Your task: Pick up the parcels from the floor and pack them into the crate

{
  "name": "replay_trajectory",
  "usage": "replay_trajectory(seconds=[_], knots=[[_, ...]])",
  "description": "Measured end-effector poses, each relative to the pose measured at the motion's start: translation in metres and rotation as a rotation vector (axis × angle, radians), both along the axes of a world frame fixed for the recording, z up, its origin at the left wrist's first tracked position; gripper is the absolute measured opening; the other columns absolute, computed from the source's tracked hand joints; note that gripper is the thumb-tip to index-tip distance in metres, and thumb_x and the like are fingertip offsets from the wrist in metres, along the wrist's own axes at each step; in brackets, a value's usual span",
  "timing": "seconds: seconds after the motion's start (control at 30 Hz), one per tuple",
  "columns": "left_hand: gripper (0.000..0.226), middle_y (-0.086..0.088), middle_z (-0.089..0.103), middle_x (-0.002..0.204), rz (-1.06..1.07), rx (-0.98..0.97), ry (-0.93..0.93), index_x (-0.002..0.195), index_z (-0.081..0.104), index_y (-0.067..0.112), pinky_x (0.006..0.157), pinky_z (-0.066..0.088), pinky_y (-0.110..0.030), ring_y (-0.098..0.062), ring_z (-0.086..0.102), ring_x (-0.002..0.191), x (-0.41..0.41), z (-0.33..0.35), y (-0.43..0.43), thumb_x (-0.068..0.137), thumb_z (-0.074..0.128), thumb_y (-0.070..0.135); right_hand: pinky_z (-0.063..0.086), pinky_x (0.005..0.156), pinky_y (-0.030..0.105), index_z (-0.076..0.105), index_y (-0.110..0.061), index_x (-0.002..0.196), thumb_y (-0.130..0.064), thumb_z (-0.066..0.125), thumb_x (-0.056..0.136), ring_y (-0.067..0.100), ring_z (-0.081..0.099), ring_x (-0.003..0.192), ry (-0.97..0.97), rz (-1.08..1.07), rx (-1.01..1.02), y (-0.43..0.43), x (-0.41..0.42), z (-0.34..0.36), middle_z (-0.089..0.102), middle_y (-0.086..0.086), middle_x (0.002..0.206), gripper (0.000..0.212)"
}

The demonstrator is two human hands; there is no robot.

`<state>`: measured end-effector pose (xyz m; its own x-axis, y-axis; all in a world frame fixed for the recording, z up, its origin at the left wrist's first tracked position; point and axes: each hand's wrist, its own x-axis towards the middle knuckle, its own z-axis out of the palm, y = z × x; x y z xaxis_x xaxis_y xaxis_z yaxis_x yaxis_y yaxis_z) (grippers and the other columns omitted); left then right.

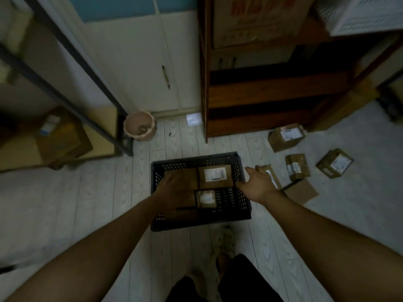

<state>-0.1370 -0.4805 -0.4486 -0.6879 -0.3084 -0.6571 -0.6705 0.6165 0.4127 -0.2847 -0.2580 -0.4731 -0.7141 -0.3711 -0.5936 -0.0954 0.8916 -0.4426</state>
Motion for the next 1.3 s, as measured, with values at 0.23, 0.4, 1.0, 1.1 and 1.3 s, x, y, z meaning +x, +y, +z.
replay_trajectory(seconds=[0.23,0.4,1.0,1.1,1.3], knots=[[0.076,-0.014,0.006,0.157,-0.209,-0.078,0.165,0.149,0.014,0.017,0.115,0.013,-0.04,-0.03,0.009,0.143,0.02,0.096,0.044,0.09,0.055,0.041,0.026,0.112,0.035,0.032,-0.021,0.145,-0.052,0.052,0.086,0.027,0.019,0.141,0.114,0.0,-0.006,0.058,0.067,0.092,0.018,0.008,0.156,0.07],[0.081,-0.005,-0.001,0.158,-0.243,-0.044,0.344,0.149,0.009,0.025,0.114,0.011,-0.035,-0.024,0.001,0.145,0.005,0.16,0.086,0.087,0.056,0.046,0.035,0.107,0.043,0.016,-0.027,0.15,-0.05,0.054,0.086,0.034,0.032,0.134,0.268,-0.091,0.016,0.115,0.07,0.163,0.015,0.008,0.156,0.078],[0.077,-0.001,0.003,0.158,-0.366,0.035,0.537,0.148,0.013,0.032,0.116,0.016,-0.043,-0.026,0.006,0.144,-0.121,0.258,0.413,0.087,0.058,0.046,0.03,0.104,0.032,0.018,-0.028,0.149,-0.05,0.055,0.086,0.026,0.03,0.136,0.556,-0.208,-0.053,0.43,0.01,0.293,0.022,0.005,0.153,0.077],[0.078,-0.003,0.002,0.158,-0.394,0.005,0.526,0.148,0.013,0.03,0.116,0.015,-0.042,-0.026,0.005,0.144,-0.141,0.257,0.431,0.086,0.058,0.046,0.031,0.104,0.034,0.019,-0.029,0.149,-0.051,0.055,0.085,0.027,0.032,0.135,0.546,-0.219,-0.061,0.452,-0.01,0.291,0.024,0.004,0.153,0.076],[0.078,-0.005,0.003,0.158,-0.38,-0.006,0.457,0.148,0.014,0.028,0.116,0.015,-0.044,-0.028,0.006,0.144,-0.201,0.232,0.434,0.087,0.058,0.044,0.032,0.104,0.035,0.02,-0.03,0.148,-0.049,0.056,0.085,0.027,0.032,0.135,0.517,-0.227,-0.081,0.46,-0.076,0.262,0.027,0.007,0.152,0.076]])
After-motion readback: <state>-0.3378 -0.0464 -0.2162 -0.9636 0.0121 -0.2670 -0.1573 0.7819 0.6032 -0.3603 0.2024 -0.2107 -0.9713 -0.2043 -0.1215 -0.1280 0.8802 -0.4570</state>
